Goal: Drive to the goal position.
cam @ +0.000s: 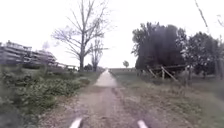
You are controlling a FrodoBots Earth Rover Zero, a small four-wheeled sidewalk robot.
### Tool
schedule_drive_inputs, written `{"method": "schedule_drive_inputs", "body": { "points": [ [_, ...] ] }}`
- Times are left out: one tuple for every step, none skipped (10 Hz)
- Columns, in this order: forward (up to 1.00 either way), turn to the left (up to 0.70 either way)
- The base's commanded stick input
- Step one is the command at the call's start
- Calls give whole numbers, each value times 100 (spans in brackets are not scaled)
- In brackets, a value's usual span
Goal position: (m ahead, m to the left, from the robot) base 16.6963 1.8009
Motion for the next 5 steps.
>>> {"method": "schedule_drive_inputs", "body": {
  "points": [
    [70,0],
    [70,0],
    [70,0],
    [70,0],
    [70,0]
  ]
}}
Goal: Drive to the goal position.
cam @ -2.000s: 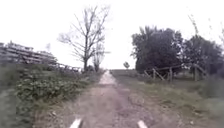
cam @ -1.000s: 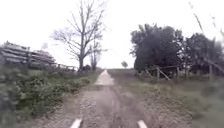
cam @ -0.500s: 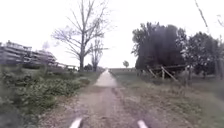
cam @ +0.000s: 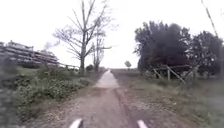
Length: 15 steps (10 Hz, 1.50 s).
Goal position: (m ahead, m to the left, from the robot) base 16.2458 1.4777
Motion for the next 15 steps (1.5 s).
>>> {"method": "schedule_drive_inputs", "body": {
  "points": [
    [70,0],
    [70,0],
    [70,0],
    [70,0],
    [70,0],
    [70,0],
    [70,0],
    [70,0],
    [70,0],
    [70,0],
    [70,0],
    [70,0],
    [70,0],
    [70,0],
    [70,0]
  ]
}}
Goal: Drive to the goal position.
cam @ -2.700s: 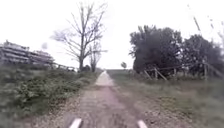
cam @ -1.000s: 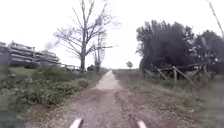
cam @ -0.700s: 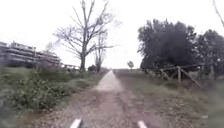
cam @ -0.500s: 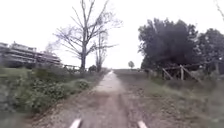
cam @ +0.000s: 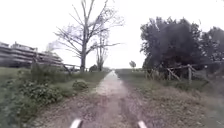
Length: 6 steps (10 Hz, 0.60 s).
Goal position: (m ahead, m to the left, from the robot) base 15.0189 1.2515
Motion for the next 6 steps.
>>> {"method": "schedule_drive_inputs", "body": {
  "points": [
    [70,0],
    [70,0],
    [70,0],
    [70,0],
    [70,0],
    [70,0]
  ]
}}
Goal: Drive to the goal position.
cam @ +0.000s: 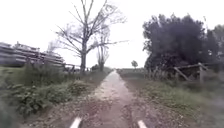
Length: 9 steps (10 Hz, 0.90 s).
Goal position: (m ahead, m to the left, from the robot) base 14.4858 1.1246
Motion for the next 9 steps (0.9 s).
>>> {"method": "schedule_drive_inputs", "body": {
  "points": [
    [70,0],
    [70,0],
    [70,0],
    [70,0],
    [70,-1],
    [70,-12],
    [70,-23],
    [70,-35],
    [70,-22]
  ]
}}
